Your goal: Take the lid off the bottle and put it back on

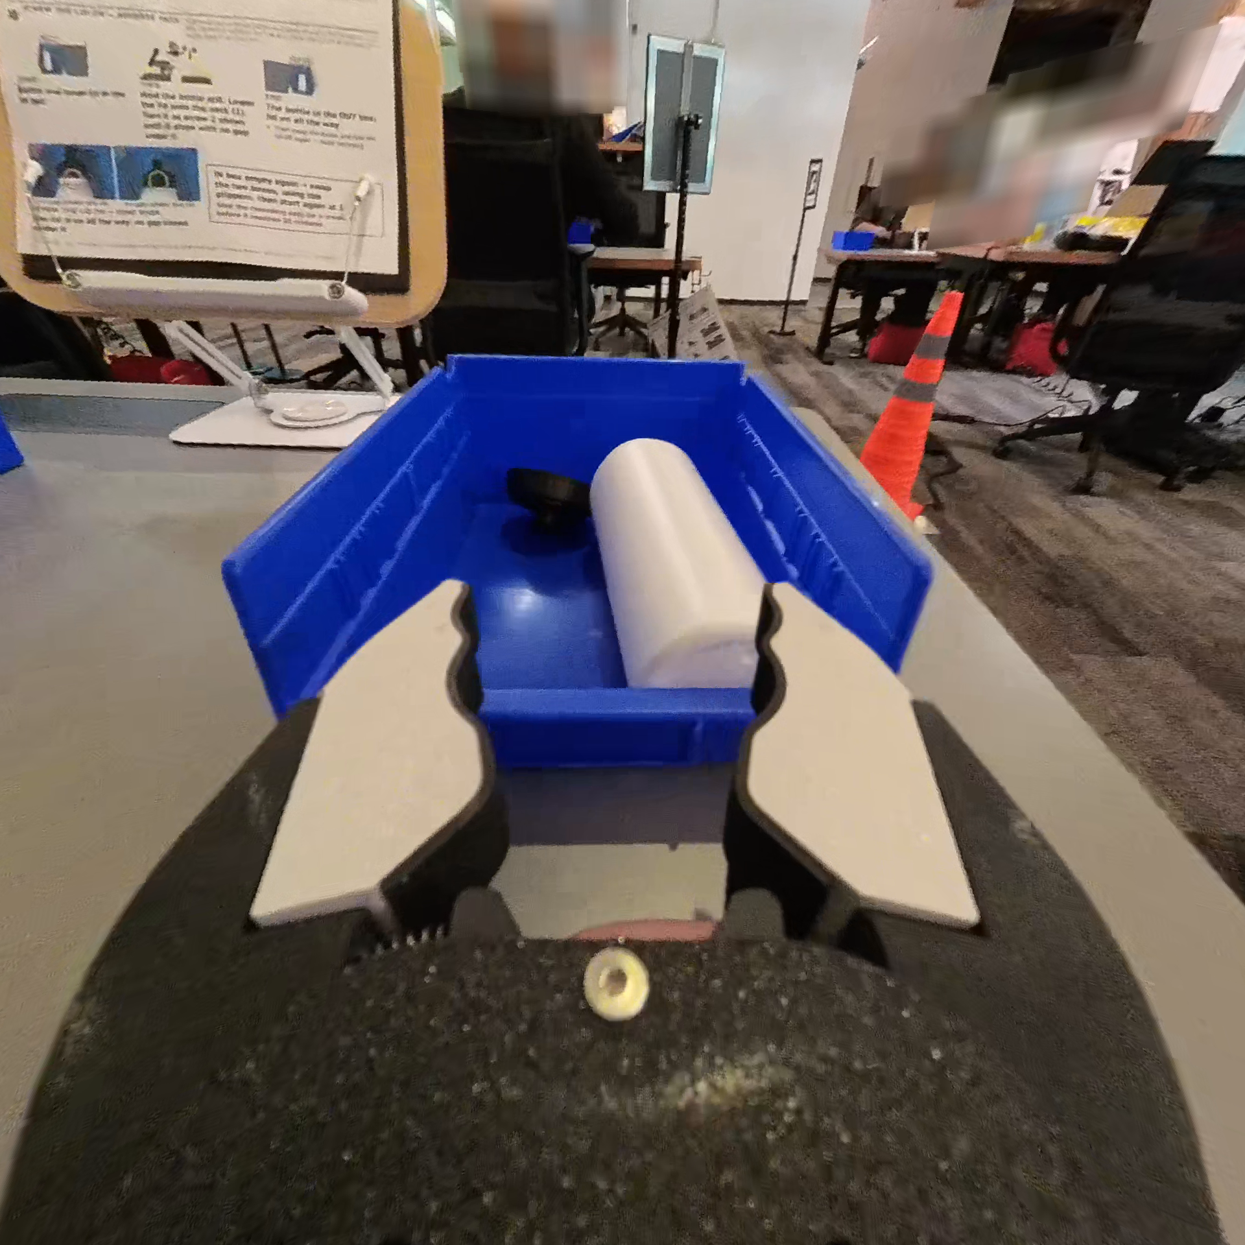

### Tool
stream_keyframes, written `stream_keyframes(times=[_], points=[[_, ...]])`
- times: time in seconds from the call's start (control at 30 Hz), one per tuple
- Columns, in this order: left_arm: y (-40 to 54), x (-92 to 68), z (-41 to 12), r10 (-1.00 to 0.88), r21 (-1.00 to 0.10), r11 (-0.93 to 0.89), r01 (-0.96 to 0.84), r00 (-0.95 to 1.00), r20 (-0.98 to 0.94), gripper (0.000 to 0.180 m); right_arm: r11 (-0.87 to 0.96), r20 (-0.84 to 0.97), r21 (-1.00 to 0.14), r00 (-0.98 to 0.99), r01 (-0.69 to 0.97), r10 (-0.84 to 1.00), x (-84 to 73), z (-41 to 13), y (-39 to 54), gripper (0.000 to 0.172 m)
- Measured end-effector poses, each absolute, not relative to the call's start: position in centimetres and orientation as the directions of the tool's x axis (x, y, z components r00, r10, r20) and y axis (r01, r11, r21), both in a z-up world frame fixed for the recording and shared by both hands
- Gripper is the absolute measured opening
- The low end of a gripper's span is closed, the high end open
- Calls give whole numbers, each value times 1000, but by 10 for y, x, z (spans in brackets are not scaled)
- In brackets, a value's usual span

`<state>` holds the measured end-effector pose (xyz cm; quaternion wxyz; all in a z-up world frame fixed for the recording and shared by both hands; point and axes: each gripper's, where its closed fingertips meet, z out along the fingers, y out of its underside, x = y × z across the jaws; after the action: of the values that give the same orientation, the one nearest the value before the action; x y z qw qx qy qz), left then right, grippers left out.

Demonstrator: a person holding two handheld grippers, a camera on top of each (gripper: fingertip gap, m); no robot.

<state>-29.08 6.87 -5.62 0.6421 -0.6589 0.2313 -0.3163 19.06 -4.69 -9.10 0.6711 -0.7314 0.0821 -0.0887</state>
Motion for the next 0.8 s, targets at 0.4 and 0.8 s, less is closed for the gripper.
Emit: stream_keyframes(times=[0.4, 0.8], points=[[2, -14, -87, -842, -952, -221, -211, 535, 76, 94, -18, -153, -985, 930, -169, -335, 247, -94, -69, 83], [46, 93, -121, -622, -886, -433, -163, 766, 163, 19, -93, -177, -967, 890, -236, -419, 256, -111, -63, 74]])
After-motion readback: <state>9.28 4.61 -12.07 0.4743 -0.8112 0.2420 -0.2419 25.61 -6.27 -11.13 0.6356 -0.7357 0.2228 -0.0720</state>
